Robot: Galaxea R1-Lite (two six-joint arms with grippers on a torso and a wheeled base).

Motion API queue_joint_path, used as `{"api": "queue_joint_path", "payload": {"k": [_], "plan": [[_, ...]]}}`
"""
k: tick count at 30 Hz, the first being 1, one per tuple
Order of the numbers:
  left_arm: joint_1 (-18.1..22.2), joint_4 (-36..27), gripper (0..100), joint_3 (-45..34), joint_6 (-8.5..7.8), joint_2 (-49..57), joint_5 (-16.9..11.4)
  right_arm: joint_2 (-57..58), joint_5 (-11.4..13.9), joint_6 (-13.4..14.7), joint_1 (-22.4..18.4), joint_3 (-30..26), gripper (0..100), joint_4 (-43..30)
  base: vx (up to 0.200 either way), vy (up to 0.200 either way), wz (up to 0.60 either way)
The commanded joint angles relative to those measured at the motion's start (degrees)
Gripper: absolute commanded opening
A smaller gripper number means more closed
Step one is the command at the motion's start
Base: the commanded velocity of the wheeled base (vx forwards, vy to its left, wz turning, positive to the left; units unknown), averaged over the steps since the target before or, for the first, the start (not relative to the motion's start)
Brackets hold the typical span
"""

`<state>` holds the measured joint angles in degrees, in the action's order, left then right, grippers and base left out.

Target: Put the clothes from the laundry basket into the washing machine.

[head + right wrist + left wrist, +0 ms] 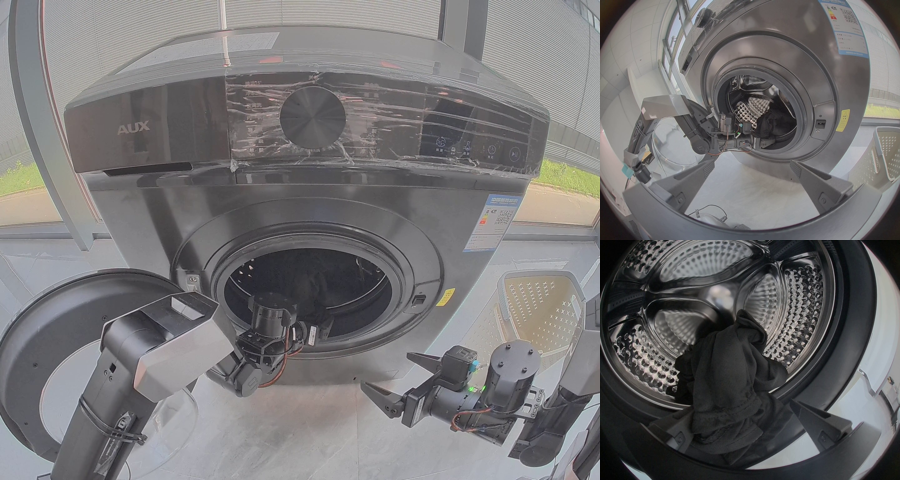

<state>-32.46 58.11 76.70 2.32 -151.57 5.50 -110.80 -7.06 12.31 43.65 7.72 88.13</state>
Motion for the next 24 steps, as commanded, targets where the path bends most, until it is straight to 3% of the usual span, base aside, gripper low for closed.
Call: {"api": "queue_joint_path", "payload": {"k": [1, 8, 14, 15, 24], "plan": [[0.2, -0.5, 0, 0.8, -0.21, -1.9, 0.0, 0.1, 0.0, 0.0, 0.0, 0.2, 100, 0.0, 0.000, 0.000, 0.00], [0.2, -0.1, 0, 4.6, -0.03, -2.3, 0.1, 0.1, 0.0, 0.0, 0.0, 0.2, 100, 0.0, 0.000, 0.000, 0.00], [0.6, 0.1, 0, 17.3, 5.15, -4.0, 4.3, 0.1, 0.0, 0.0, 0.6, 0.2, 100, 0.0, 0.000, 0.000, 0.00], [0.8, 0.2, 0, 18.3, 5.42, -4.2, 4.6, 0.1, -0.1, 0.0, 0.7, 0.3, 100, 0.0, 0.000, 0.000, 0.00], [1.4, 0.2, 0, 33.9, 4.98, -10.9, 7.5, 0.4, -0.1, 0.0, 1.0, -0.2, 100, 0.0, 0.000, 0.000, 0.00]]}}
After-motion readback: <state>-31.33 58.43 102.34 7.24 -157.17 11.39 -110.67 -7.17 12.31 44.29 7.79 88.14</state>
